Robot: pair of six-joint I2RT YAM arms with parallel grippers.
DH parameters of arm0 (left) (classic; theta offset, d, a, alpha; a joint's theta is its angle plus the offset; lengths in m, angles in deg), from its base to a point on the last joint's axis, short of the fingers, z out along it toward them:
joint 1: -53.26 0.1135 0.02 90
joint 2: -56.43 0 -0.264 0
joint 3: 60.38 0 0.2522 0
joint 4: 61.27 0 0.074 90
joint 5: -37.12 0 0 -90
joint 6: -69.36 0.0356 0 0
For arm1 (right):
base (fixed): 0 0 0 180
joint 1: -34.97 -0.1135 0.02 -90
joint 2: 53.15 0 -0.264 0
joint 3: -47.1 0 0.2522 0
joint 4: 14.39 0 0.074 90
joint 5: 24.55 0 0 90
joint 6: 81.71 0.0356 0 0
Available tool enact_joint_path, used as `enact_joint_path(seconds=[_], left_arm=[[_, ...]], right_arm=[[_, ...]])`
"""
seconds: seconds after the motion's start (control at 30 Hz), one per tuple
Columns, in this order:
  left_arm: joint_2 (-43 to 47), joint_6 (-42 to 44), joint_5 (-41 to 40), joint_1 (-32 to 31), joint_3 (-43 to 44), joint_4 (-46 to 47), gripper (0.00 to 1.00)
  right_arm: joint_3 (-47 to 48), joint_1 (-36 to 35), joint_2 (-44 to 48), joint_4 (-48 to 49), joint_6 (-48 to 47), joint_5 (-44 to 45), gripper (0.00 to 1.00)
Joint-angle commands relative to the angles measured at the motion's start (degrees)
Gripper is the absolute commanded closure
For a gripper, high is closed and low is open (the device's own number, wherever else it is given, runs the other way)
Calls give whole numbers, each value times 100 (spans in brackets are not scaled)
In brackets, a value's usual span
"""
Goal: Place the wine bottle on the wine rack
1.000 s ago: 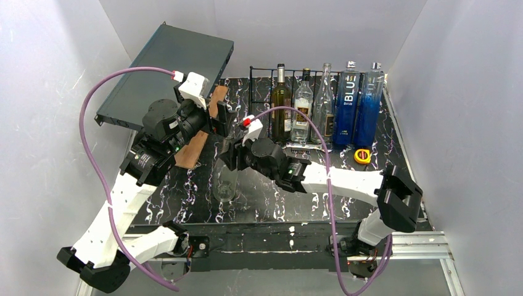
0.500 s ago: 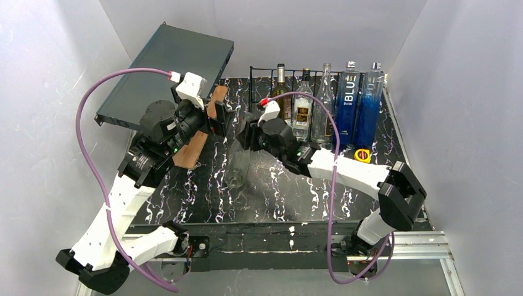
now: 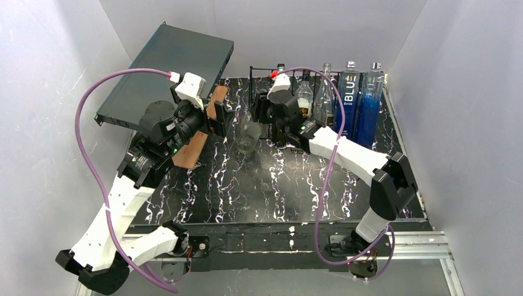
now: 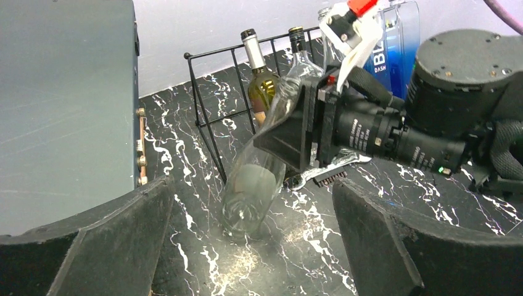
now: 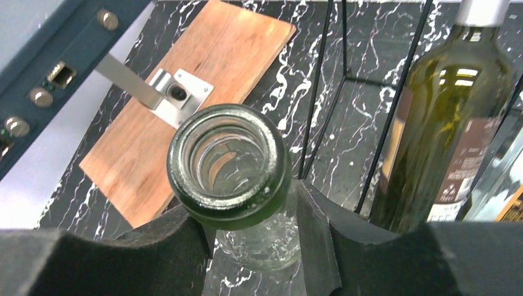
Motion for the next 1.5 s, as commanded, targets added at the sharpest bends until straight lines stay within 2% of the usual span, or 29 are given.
enact_joint_path(seconds=[0.0,0.6,1.03,1.37,1.47], left_arm=[[132,56,-122,-16,-4,34,1],[90,65,-105,-25,1,24,1],[64,56,-87,-24,-1,29,1],[54,70,-118,-33,-2,19,1],[46,76,-140,-33,-8,16,1]], right_arm=[[1045,106,3,850,-187,143,99],[2087,433,-777,378,-918,476,99],[2313,524,-1157,200,-1142,527,99],[2492,535,-1853,101,-1495,705,99],[2590,556,-2101,127,-1508,796,90]])
